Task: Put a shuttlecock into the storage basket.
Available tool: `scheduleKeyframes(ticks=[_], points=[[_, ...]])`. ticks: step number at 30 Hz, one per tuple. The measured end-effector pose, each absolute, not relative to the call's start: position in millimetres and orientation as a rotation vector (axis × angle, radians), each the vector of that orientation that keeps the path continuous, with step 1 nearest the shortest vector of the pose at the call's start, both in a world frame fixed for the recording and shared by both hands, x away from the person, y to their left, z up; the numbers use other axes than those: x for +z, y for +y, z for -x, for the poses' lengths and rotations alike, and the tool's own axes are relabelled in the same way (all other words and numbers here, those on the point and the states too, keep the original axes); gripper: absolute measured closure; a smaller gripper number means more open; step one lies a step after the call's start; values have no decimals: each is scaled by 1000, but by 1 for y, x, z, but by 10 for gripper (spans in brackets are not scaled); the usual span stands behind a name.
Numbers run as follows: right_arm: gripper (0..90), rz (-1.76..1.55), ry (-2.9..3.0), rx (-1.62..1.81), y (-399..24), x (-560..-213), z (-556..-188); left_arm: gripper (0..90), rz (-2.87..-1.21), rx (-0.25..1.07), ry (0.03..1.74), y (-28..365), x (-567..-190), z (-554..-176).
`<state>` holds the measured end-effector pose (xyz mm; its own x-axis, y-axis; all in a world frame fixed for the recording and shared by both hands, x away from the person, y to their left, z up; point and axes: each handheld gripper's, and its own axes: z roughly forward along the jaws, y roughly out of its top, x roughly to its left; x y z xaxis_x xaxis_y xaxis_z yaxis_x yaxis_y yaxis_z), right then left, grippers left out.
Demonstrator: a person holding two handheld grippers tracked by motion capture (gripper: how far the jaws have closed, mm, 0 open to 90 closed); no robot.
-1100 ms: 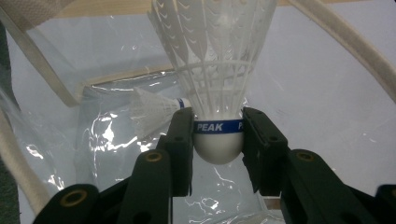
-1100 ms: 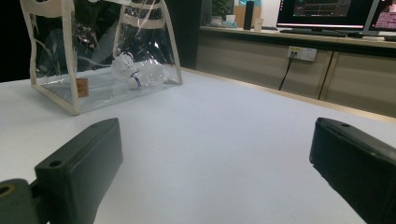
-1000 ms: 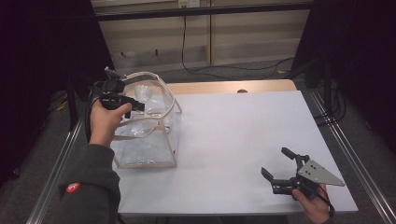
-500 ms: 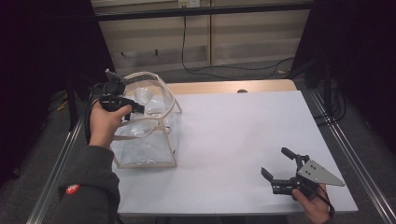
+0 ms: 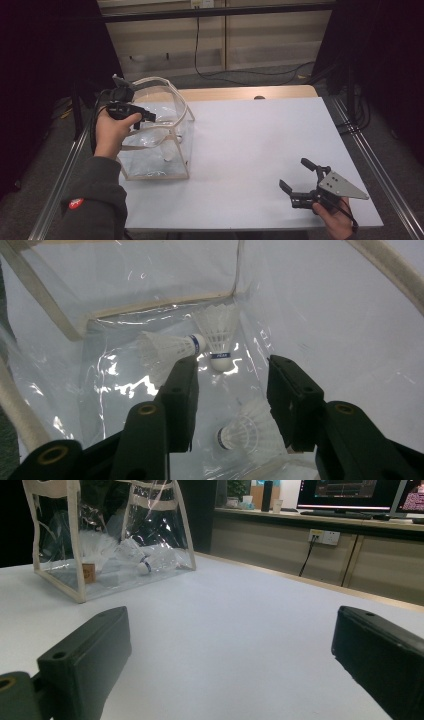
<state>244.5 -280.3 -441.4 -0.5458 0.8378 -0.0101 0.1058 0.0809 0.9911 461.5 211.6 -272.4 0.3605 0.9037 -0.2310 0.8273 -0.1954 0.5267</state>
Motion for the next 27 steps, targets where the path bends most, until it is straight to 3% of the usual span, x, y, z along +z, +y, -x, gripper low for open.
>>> scheduleKeyframes(ticks=[27], points=[[25, -938, 1744, 1515, -282, -441, -243, 270, -2057, 82, 1315, 192, -252, -453]])
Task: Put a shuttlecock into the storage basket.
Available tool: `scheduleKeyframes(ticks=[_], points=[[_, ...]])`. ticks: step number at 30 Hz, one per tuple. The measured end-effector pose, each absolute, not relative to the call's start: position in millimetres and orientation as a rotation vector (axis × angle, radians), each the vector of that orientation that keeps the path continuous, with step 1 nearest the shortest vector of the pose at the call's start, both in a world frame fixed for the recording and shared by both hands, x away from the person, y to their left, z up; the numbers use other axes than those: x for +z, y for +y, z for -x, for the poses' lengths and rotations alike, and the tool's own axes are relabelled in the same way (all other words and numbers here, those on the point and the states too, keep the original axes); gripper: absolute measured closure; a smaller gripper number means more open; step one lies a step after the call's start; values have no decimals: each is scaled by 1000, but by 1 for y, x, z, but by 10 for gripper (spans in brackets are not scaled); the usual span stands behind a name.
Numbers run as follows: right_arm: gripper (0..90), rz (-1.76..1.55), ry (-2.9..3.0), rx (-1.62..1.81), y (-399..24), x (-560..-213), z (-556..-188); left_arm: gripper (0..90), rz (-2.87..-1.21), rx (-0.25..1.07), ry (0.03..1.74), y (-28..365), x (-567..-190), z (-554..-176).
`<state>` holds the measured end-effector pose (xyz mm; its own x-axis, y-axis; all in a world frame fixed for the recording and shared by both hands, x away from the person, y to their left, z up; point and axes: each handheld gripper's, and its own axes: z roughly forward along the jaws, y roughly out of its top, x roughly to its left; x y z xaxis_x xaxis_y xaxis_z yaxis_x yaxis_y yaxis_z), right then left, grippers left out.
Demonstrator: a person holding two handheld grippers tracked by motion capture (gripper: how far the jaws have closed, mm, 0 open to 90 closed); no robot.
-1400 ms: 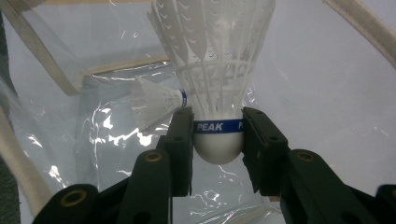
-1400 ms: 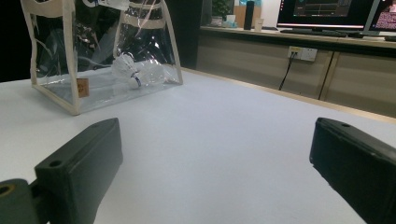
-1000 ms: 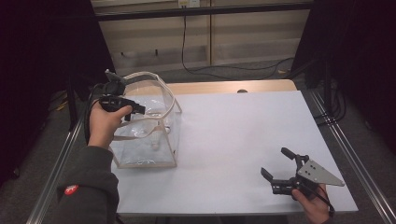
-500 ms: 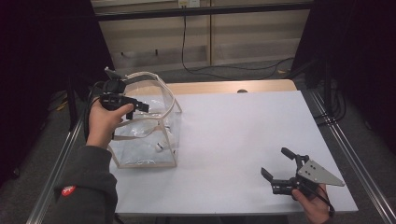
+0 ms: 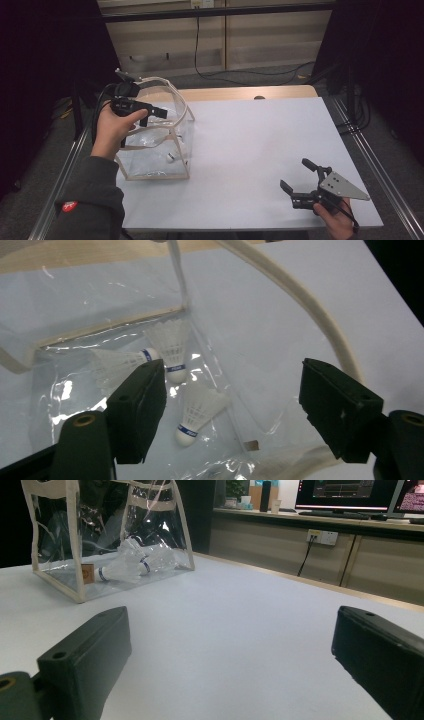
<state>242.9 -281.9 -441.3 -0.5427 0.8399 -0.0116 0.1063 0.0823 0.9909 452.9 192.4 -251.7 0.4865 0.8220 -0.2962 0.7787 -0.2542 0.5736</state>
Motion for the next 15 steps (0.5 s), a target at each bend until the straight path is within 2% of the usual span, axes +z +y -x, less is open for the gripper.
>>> scheduleKeyframes(ticks=[5, 15], points=[[25, -936, 1748, 1516, -281, -442, -243, 206, -2073, 61, 1268, 189, -247, -449], [25, -937, 1747, 1511, -281, -442, -243, 152, -2098, 42, 1172, 184, -234, -438]])
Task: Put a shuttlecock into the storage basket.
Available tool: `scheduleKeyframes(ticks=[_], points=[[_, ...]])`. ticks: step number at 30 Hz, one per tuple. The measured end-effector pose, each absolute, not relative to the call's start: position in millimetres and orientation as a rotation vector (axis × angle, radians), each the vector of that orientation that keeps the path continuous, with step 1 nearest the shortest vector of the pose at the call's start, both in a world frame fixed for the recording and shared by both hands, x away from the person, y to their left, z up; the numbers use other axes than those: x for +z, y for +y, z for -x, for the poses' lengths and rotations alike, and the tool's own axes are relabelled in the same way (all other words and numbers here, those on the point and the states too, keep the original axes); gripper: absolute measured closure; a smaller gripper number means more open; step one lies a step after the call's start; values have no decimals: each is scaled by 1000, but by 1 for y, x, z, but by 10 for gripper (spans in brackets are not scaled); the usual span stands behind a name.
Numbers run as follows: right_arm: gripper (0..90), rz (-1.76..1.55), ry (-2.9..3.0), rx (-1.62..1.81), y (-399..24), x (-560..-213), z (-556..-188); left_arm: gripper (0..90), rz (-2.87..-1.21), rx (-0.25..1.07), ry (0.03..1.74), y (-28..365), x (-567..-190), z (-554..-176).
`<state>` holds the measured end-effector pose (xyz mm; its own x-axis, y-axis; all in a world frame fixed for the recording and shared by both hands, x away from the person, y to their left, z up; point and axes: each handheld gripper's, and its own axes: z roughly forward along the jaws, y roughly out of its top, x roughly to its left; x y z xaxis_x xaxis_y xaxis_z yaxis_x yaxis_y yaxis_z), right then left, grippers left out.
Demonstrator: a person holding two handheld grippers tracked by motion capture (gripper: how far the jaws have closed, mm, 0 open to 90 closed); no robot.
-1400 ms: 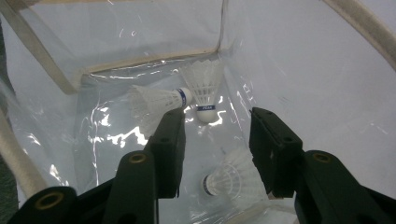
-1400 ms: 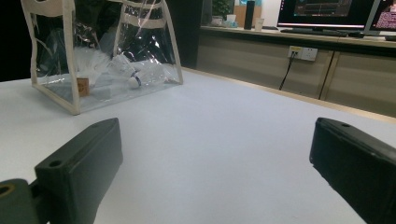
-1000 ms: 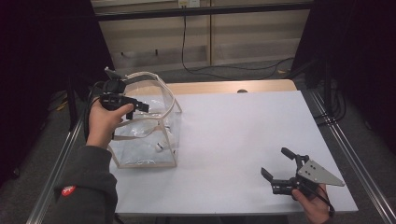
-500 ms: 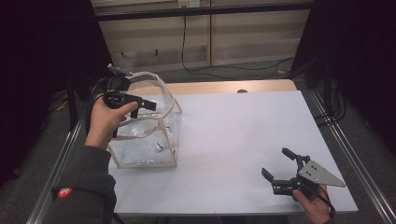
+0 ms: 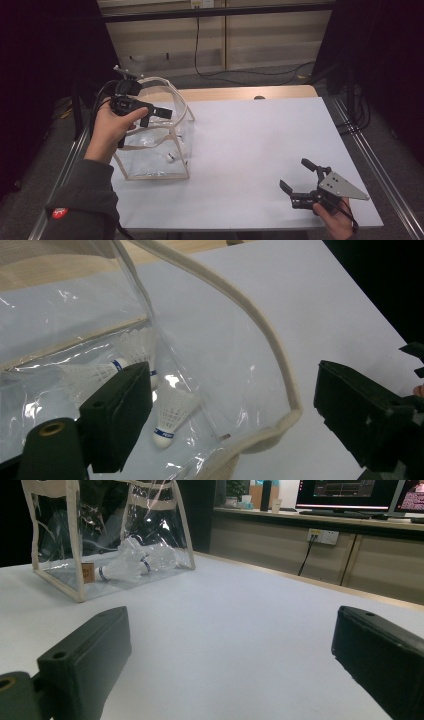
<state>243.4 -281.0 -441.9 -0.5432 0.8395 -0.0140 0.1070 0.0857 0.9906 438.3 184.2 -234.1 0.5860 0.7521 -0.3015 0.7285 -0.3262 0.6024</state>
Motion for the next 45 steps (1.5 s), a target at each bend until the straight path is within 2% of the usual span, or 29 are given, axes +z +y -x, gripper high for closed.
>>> scheduleKeyframes(ticks=[19, 45], points=[[25, -931, 1748, 1509, -282, -442, -243, 132, -2156, -12, 1029, 169, -220, -422], [25, -932, 1748, 1509, -282, -442, -243, 138, -2166, -95, 917, 164, -227, -399]])
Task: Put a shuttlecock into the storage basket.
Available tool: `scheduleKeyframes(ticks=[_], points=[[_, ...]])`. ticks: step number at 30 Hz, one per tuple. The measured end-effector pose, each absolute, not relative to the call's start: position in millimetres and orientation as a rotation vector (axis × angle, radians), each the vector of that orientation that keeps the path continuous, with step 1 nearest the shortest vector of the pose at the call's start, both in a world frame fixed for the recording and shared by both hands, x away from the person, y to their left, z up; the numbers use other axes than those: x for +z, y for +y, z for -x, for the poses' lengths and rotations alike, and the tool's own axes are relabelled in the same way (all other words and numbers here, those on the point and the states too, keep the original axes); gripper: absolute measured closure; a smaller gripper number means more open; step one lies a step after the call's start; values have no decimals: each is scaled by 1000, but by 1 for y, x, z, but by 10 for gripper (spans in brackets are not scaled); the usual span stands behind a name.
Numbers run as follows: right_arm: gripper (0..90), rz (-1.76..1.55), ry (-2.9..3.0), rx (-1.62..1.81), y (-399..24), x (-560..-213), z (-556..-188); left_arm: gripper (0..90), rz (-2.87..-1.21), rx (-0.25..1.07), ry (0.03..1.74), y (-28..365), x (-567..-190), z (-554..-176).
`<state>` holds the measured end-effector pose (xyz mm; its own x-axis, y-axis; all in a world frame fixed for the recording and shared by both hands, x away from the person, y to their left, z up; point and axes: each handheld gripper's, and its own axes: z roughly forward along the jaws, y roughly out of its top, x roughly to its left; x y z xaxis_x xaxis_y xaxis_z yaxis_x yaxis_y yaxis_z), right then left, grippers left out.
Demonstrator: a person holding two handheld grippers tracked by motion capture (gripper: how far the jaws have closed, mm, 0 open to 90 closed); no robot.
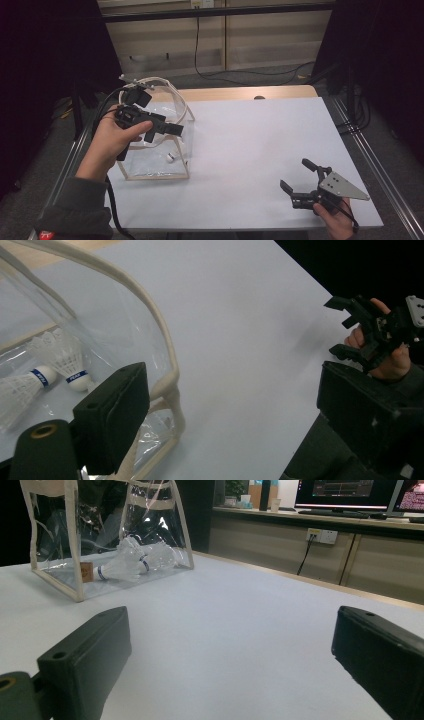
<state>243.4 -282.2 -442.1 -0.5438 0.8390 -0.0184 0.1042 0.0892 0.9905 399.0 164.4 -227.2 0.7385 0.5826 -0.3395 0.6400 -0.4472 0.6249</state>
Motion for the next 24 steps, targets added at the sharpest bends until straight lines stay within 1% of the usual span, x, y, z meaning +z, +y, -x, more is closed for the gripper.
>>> scheduleKeyframes(ticks=[11, 24], points=[[25, -933, 1751, 1507, -282, -442, -244, 140, -2160, -121, 893, 161, -229, -392], [25, -934, 1751, 1507, -282, -442, -243, 142, -2169, -148, 873, 158, -244, -388]])
